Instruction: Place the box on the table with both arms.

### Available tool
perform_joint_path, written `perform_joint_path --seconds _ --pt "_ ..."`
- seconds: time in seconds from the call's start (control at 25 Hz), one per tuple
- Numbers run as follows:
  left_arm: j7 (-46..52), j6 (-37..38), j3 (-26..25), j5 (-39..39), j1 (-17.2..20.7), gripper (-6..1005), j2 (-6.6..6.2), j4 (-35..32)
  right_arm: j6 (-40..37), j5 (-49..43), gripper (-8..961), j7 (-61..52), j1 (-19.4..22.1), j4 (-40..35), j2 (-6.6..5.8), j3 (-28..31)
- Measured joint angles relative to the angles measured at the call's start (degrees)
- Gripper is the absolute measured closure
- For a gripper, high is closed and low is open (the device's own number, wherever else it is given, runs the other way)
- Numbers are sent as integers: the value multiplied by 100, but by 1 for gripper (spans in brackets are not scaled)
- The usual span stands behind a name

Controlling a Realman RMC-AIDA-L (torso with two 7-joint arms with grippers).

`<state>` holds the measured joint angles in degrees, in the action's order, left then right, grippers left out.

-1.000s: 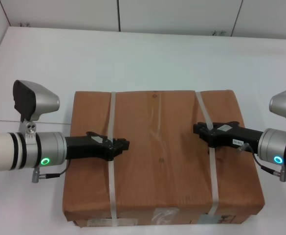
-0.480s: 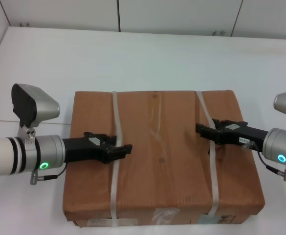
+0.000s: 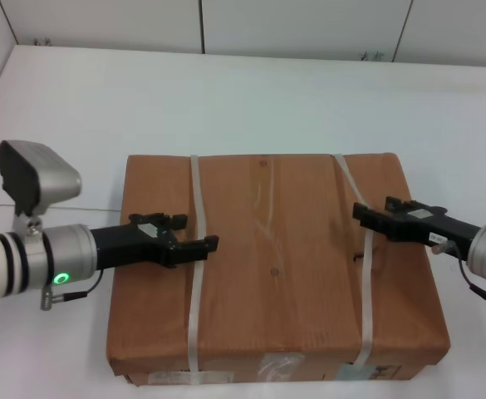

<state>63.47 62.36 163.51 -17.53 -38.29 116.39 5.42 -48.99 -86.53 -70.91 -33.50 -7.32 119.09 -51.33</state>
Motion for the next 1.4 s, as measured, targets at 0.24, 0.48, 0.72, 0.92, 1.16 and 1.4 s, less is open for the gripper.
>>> perform_joint_path --seconds 0.24,0.48,0.72,0.92,1.16,1.4 --pt "-80 1118 11 -257 96 222 -149 213 -662 378 152 398 345 -443 -1 0" --pt "-873 2408 61 -183 168 214 -337 352 -1789 471 128 1517 518 -687 -44 98" --pt "-1441 3077 63 -98 234 215 -379 453 -2562 299 104 2116 539 -866 -53 103" --pt "-1508 3667 60 -43 196 215 -502 572 -3298 -570 94 2115 504 -1239 -62 62" --pt "-1487 4068 59 173 63 215 -619 574 -4096 -1116 98 2015 457 -1507 -74 62" --pt "-1507 4108 59 220 1 215 -583 575 -4369 -1220 98 1862 362 -1526 -88 70"
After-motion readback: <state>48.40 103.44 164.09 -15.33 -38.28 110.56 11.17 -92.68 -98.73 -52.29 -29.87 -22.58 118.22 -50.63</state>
